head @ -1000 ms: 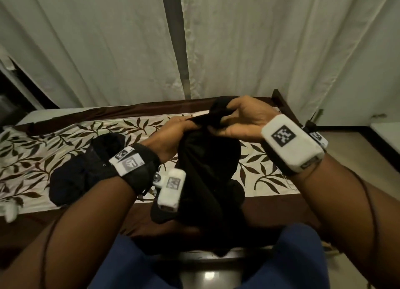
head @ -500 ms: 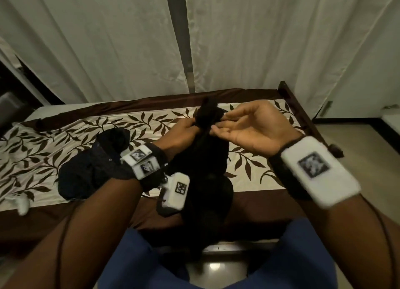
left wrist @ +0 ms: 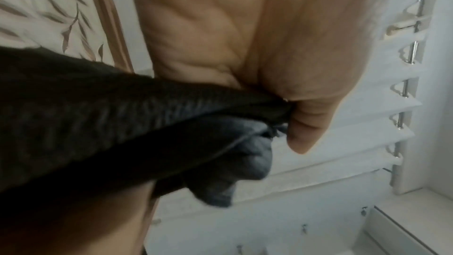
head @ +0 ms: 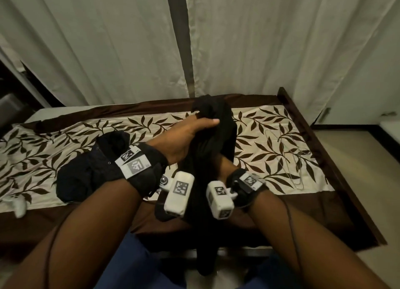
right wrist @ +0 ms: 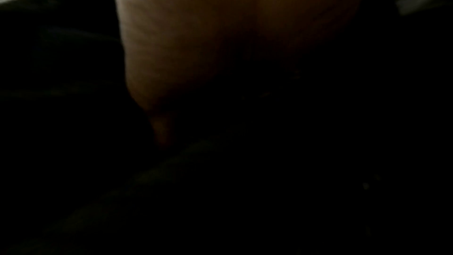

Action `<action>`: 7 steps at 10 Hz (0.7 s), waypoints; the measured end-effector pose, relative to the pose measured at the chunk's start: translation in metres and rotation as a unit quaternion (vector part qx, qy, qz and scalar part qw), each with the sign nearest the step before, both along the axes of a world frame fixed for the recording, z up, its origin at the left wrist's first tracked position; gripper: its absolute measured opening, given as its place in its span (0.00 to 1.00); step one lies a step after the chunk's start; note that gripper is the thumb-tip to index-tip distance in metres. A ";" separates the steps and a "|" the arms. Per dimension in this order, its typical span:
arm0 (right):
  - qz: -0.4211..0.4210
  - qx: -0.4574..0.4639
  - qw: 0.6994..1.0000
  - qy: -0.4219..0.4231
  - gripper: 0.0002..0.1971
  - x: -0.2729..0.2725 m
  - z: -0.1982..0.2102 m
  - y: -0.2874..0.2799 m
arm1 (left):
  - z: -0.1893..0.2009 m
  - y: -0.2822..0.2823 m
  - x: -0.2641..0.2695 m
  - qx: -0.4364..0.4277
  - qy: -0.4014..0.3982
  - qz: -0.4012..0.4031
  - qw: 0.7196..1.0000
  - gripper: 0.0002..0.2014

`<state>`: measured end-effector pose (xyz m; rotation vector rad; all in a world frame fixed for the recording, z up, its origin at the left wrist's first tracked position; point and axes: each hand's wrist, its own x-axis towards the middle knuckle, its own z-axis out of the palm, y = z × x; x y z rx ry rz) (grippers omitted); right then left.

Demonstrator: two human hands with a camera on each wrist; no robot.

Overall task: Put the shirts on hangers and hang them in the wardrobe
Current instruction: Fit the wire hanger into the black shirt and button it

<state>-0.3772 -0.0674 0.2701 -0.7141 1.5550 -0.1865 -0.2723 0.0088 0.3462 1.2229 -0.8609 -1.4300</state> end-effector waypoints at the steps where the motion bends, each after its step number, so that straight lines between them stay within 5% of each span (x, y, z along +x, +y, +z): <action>1: 0.051 -0.309 0.817 -0.484 0.22 -0.021 0.001 0.013 | -0.011 0.003 0.021 -0.003 -0.002 0.079 0.997 0.12; 2: 0.146 -0.192 0.889 -0.388 0.18 -0.078 0.013 -0.036 | -0.027 0.010 0.044 -0.024 0.024 0.141 0.989 0.16; 3: 0.065 -0.347 0.914 -0.199 0.16 -0.111 0.023 -0.070 | -0.032 0.012 0.048 -0.045 0.007 0.178 0.983 0.17; 4: -0.014 -0.550 0.831 0.079 0.15 -0.122 0.025 -0.081 | -0.030 0.008 0.036 -0.055 -0.107 0.144 0.982 0.17; 5: 0.167 -0.589 0.787 -0.077 0.20 -0.102 0.051 -0.061 | -0.013 0.003 0.010 -0.080 -0.187 0.003 0.979 0.23; 6: 0.406 -0.498 0.747 -0.172 0.39 -0.070 0.068 -0.036 | 0.005 -0.003 -0.013 -0.113 -0.243 -0.111 0.957 0.34; 7: 0.389 -0.633 0.664 -0.080 0.35 -0.053 0.074 -0.036 | 0.014 -0.007 -0.012 -0.137 -0.285 -0.089 0.945 0.35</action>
